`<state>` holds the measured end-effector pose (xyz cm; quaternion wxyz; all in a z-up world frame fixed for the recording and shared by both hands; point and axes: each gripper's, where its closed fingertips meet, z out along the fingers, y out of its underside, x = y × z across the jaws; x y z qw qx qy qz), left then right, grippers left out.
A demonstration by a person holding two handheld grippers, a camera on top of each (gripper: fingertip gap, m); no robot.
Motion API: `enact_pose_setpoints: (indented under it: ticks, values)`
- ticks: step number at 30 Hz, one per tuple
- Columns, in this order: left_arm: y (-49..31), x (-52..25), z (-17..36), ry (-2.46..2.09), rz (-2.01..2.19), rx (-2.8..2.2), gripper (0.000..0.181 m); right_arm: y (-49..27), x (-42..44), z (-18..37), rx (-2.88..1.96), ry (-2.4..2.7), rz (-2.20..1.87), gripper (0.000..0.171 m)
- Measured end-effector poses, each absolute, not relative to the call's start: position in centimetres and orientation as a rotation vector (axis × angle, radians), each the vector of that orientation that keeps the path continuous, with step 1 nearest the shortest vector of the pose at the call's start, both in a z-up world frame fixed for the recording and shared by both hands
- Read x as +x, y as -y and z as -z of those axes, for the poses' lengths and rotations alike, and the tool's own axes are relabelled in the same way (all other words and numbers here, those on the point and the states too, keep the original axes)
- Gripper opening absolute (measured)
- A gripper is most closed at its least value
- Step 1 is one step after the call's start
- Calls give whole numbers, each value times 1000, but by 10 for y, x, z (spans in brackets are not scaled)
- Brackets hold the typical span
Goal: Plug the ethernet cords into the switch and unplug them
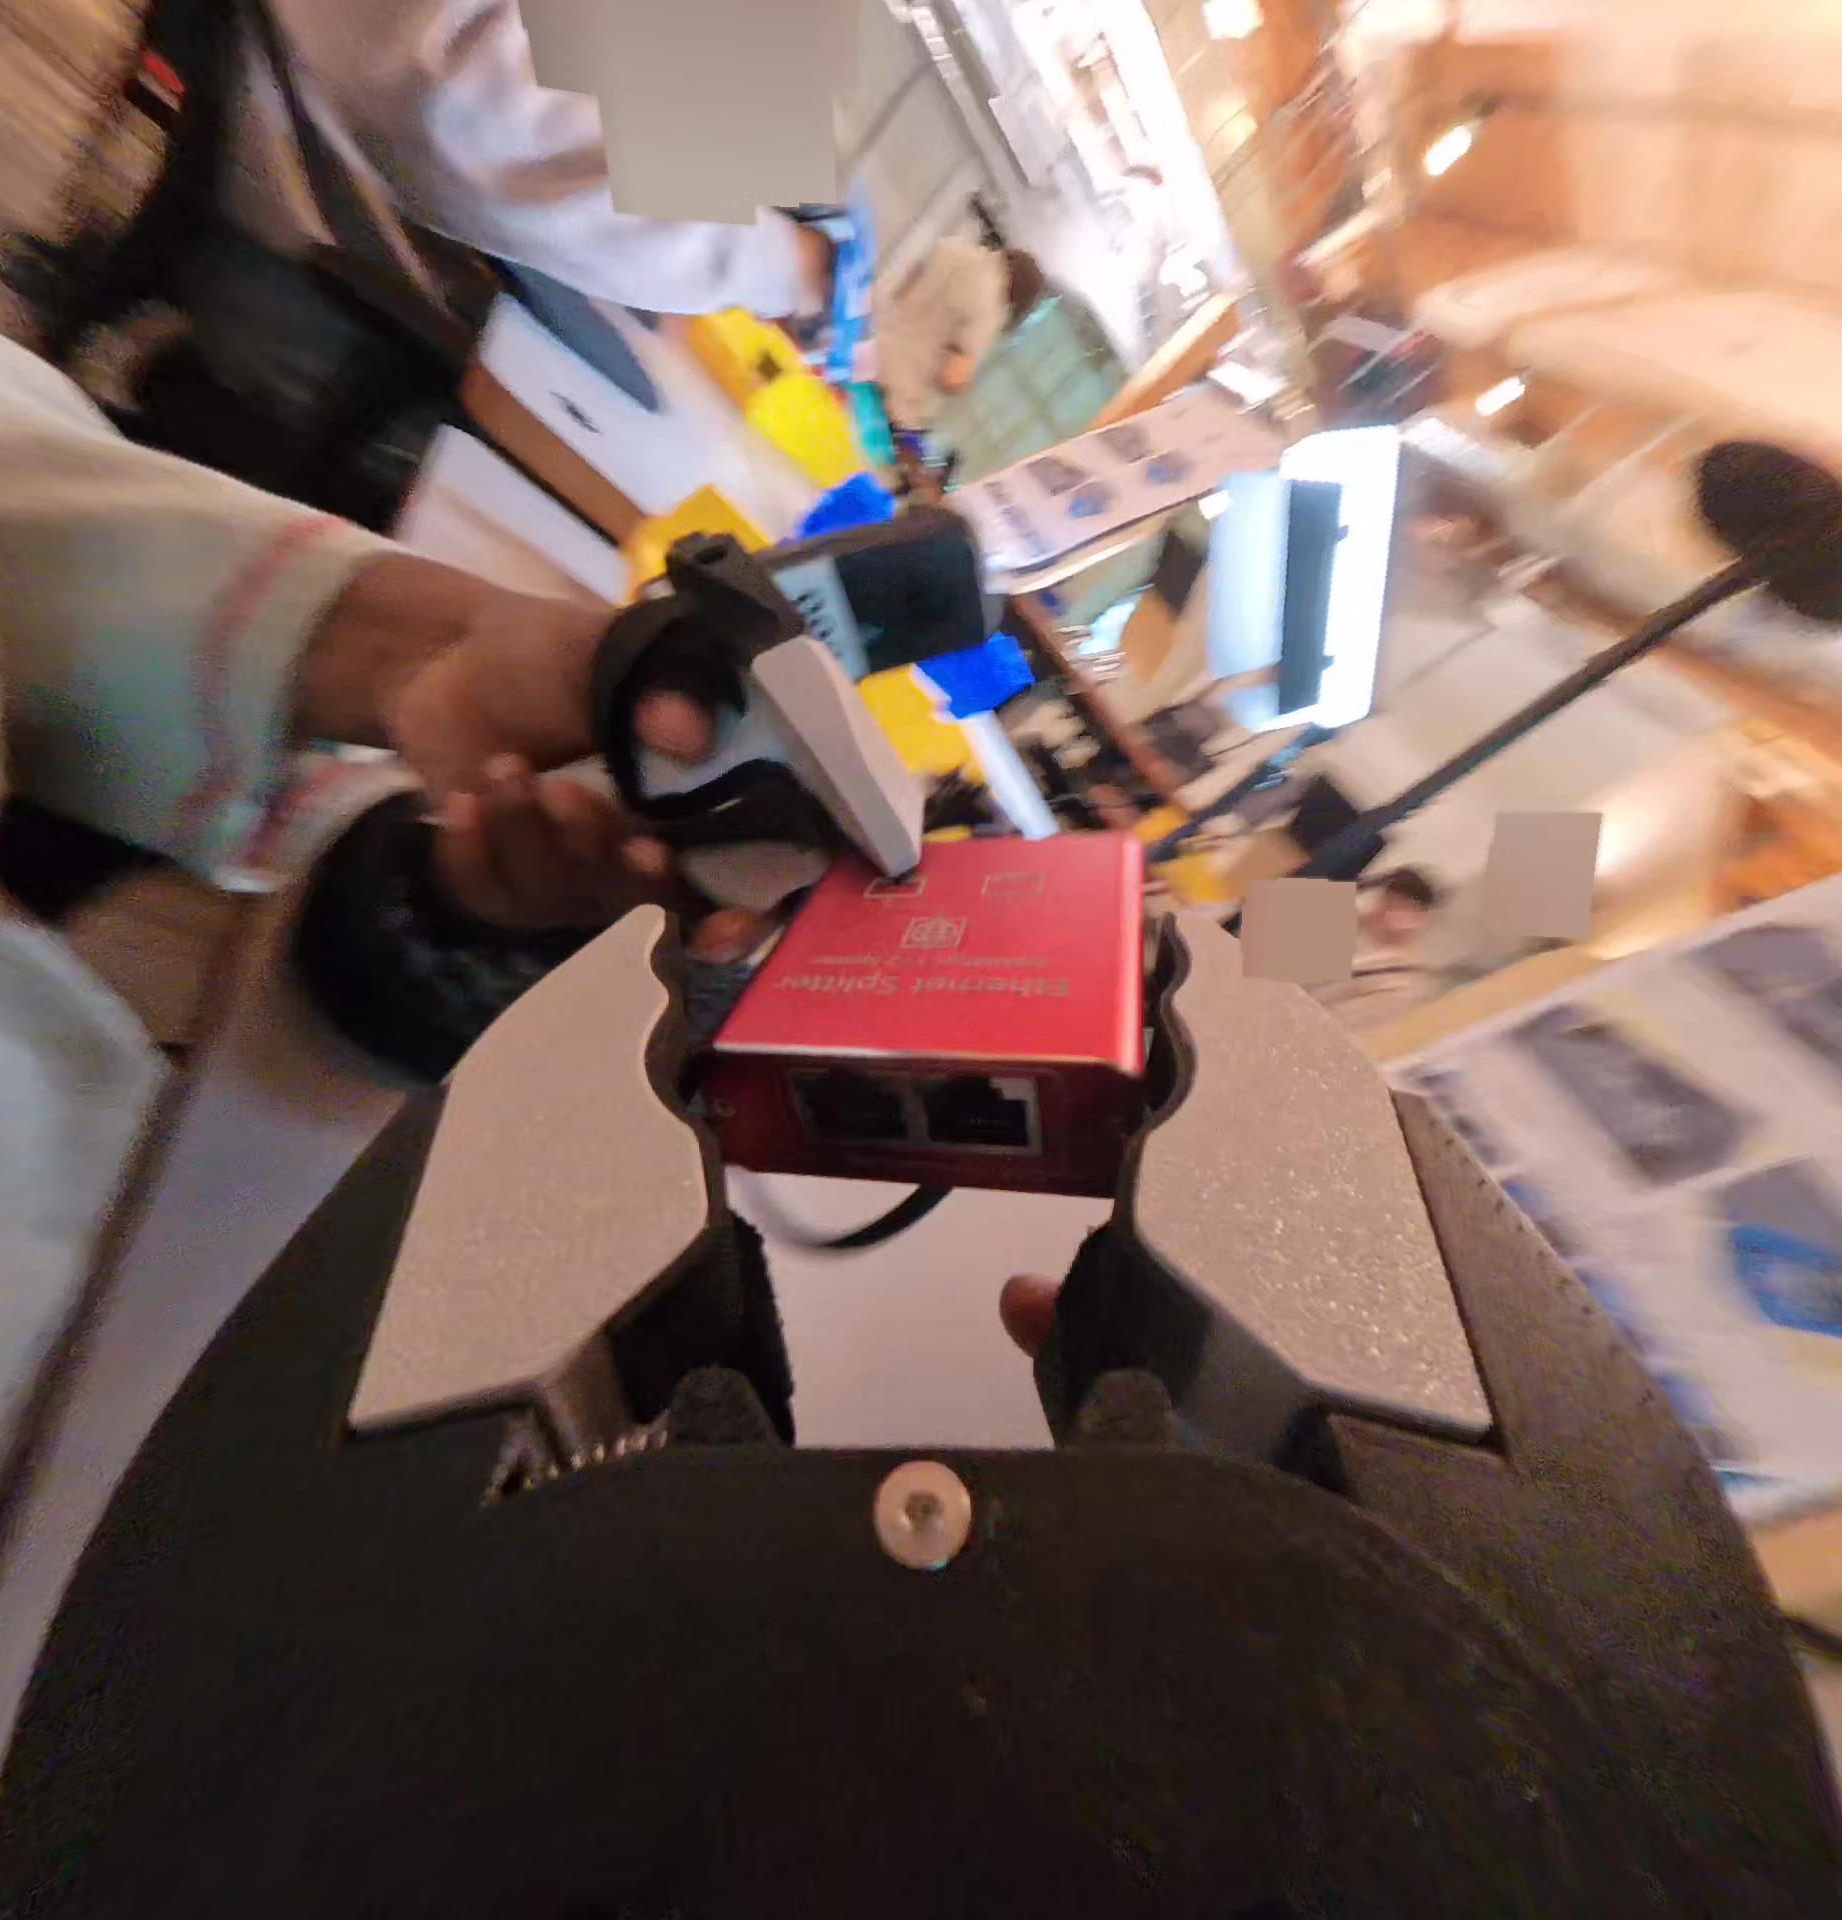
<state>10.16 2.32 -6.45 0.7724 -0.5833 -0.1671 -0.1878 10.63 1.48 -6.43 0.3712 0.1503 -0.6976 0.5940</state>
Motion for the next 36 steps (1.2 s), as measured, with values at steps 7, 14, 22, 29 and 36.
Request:
enact_pose_setpoints:
  ticks: [7, 14, 22, 29, 36]
  values:
    - [3, 96, 86, 235, -92, -1727, 27, -19, 109, 85, 118, 2275, -1944, 69]
    - [-3, 102, 94, 159, -138, -1854, 27, -3, 102, 86, 43, 2210, -2147, 30]
    - [-14, 79, 63, 433, -142, -1377, 54, -56, 59, 33, -553, 1269, -3054, 26]
    - [-53, 87, 66, 441, 115, -1195, 27, -45, 71, 27, -507, 1156, -3134, 28]
    - [-14, 72, 86, 530, 60, -1453, 26, -44, 61, 71, 12, 1793, -1954, 90]
